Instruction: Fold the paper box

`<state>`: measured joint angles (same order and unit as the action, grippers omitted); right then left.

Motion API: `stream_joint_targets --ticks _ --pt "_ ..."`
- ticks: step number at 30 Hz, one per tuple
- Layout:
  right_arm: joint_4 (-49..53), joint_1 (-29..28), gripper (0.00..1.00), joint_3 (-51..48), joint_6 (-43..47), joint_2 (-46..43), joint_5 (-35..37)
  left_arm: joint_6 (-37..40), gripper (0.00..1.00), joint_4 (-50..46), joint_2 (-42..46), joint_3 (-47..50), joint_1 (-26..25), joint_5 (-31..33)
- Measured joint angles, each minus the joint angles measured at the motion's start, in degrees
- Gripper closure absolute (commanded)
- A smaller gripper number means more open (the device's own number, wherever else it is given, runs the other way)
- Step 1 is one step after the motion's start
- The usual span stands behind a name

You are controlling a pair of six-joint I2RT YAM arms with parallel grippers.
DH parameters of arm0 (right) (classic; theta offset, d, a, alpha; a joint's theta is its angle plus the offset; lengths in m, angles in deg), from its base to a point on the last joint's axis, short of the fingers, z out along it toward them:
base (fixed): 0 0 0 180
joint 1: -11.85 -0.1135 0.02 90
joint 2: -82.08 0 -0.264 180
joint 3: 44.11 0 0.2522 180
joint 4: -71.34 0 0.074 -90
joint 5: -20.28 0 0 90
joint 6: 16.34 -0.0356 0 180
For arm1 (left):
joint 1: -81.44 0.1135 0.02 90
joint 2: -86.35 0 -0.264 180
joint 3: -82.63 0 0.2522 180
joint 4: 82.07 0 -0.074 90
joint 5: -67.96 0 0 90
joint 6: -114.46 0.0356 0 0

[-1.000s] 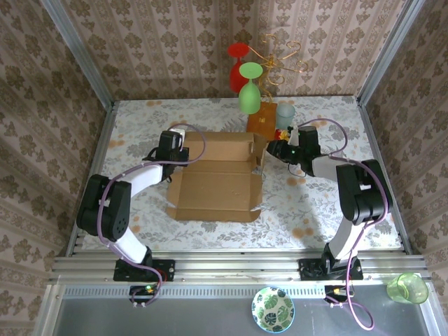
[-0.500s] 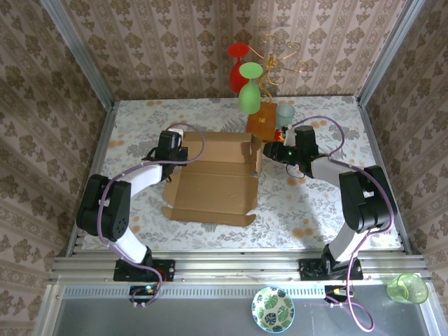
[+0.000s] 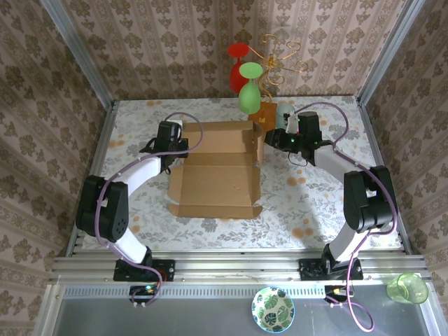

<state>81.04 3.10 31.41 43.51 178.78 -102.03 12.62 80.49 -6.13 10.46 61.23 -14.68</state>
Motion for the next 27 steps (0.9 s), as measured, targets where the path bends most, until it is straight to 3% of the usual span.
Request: stream_joint_targets --ticks 14,27 --pt "2.16 -2.21 0.7 -2.36 0.7 -3.65 -3.52 -2.34 1.0 -2.54 0.39 -0.09 0.0 -2.73" --pt "5.62 -2.05 0.6 -7.39 15.65 -11.1 -3.78 1.95 1.0 -5.62 -1.33 -3.48 1.97 -6.8"
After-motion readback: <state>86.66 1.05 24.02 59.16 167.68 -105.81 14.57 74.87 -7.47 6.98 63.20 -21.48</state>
